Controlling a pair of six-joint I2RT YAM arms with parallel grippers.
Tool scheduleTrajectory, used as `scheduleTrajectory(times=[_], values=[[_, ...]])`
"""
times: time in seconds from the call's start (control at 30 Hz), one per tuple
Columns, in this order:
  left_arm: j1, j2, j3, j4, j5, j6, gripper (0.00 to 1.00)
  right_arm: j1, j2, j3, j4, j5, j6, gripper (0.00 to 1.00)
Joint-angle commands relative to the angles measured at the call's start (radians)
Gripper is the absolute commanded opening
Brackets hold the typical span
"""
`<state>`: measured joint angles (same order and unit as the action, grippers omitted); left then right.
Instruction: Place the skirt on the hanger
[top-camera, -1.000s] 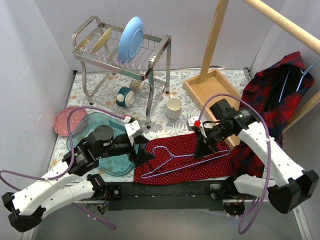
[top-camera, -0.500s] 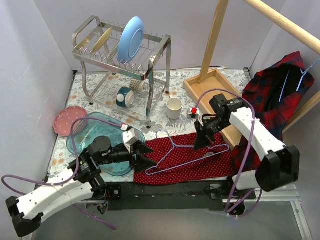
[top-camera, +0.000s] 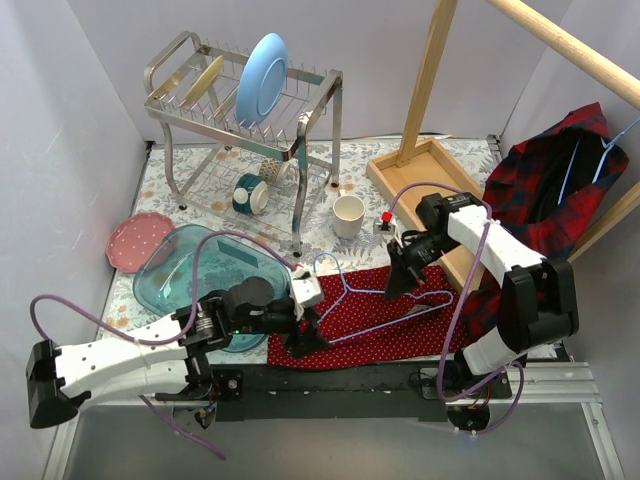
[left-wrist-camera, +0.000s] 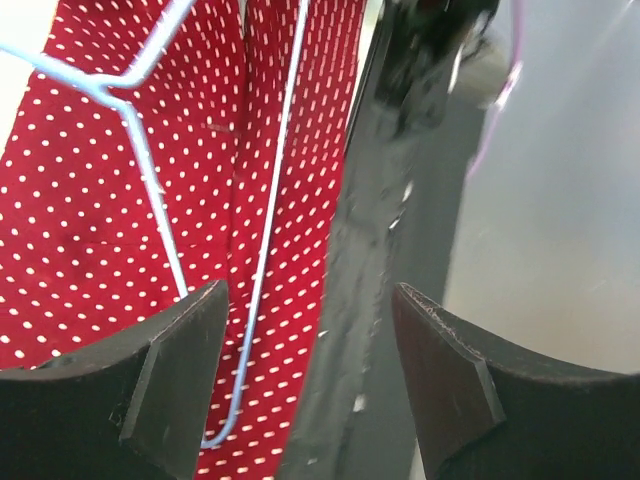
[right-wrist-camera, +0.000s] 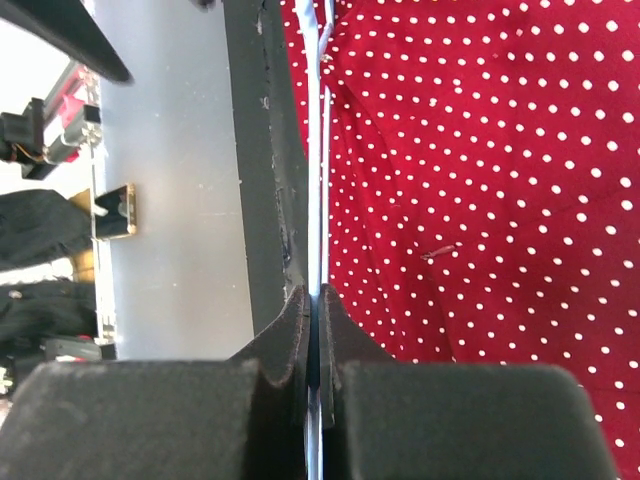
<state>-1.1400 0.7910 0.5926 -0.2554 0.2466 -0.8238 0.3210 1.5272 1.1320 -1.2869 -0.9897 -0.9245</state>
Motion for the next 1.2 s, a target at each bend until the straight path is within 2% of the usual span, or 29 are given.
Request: scheduleTrajectory(times=[0.0,0.13,0.3,0.43,0.73,0.87,0.97,1.17], values=[[-0.075,0.069,0.032,-0.054,-0.092,0.221,0.65,-0.043,0.047,-0.005,-0.022,-0.026,-0.023,0.01],[-0.112,0.160,0.027,-0.070,-0.131,0.330,0.65,-0.056,0.088,-0.018,-0.023,-0.023,-0.040,0.01],[-0.118,0.202,0.015,-0.097,-0.121,0.483,0.63,-0.062,0.113,-0.028,-0.020,-0.020,-0.056,0.01],[-0.121,0.195,-0.028,-0.051,-0.113,0.534,0.63,-0.069,0.119,-0.032,-0.020,-0.017,-0.059,0.01],[-0.171,0.246,-0.082,0.008,-0.207,0.591,0.58,-0.079,0.139,-0.037,-0.020,-0.024,-0.070,0.01],[-0.184,0.280,-0.091,0.044,-0.271,0.617,0.46,-0.080,0.133,-0.037,-0.020,-0.029,-0.073,0.01],[-0.185,0.310,-0.094,0.068,-0.299,0.632,0.44,-0.080,0.131,-0.037,-0.022,-0.029,-0.073,0.01],[-0.185,0.364,-0.096,0.081,-0.342,0.655,0.31,-0.080,0.123,-0.038,-0.020,-0.029,-0.073,0.01]])
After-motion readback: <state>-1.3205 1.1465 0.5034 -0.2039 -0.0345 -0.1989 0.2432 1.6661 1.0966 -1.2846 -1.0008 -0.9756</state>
